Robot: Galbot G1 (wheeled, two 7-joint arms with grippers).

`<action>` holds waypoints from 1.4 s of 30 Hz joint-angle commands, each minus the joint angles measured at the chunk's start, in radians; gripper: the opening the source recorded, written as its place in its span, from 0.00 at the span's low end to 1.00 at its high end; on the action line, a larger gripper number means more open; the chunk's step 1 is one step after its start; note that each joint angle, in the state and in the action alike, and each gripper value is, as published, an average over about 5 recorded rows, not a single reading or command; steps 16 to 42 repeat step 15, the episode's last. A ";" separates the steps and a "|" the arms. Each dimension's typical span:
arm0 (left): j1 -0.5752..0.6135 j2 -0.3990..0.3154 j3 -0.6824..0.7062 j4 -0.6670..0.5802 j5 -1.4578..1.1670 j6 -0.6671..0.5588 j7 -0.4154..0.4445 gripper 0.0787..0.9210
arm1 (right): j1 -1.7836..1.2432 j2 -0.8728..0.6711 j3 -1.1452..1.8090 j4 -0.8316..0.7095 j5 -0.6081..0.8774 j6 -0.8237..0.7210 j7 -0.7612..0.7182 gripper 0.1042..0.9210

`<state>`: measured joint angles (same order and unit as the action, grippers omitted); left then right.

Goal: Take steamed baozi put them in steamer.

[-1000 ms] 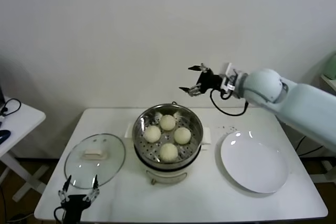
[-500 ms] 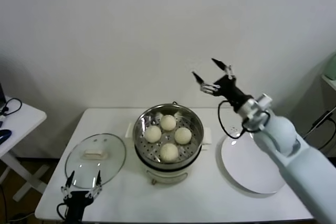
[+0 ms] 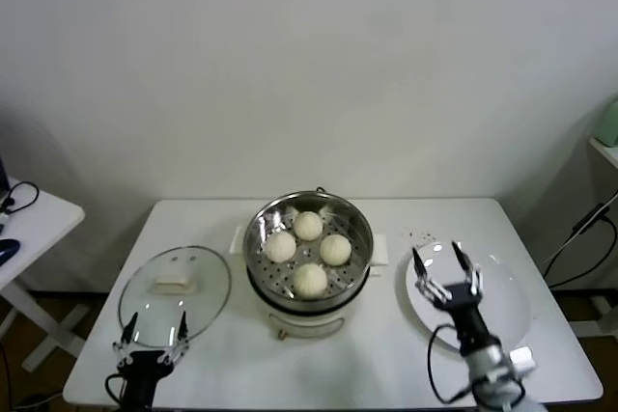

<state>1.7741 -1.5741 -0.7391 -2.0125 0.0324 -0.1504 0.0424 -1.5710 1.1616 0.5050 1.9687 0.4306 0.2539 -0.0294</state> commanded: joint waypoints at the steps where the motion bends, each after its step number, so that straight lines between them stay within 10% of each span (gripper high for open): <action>1: 0.003 -0.005 0.001 -0.011 -0.001 -0.006 -0.001 0.88 | -0.280 0.165 0.039 0.002 -0.058 0.152 0.009 0.88; 42: 0.013 -0.015 0.009 -0.023 0.009 -0.012 -0.003 0.88 | -0.266 0.162 0.003 0.002 -0.070 0.159 0.023 0.88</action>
